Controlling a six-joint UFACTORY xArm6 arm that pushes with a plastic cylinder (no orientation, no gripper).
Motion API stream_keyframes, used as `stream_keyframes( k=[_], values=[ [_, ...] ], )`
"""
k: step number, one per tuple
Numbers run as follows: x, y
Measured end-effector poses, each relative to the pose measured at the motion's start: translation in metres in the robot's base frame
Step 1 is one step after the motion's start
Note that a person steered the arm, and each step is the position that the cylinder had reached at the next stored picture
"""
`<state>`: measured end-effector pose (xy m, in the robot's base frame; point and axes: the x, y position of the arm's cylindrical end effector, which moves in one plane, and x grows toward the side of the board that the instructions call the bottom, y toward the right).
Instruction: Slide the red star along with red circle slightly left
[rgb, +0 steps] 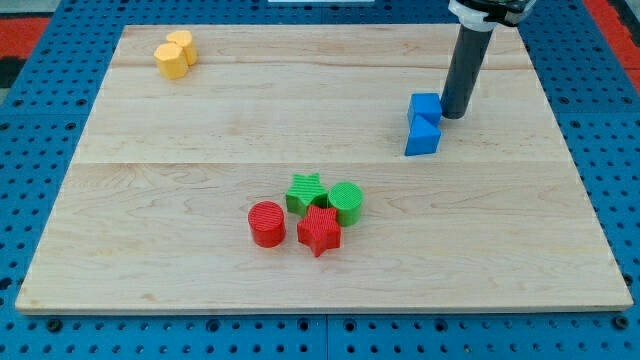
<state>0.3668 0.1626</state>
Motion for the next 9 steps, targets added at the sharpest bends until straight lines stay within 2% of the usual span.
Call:
stream_keyframes(
  k=[1, 2, 3, 5, 7, 9],
  values=[
    [0.032, 0.017],
    [0.087, 0.030],
    [0.133, 0.030],
    [0.192, 0.010],
    [0.195, -0.019],
    [0.184, -0.072]
  ],
)
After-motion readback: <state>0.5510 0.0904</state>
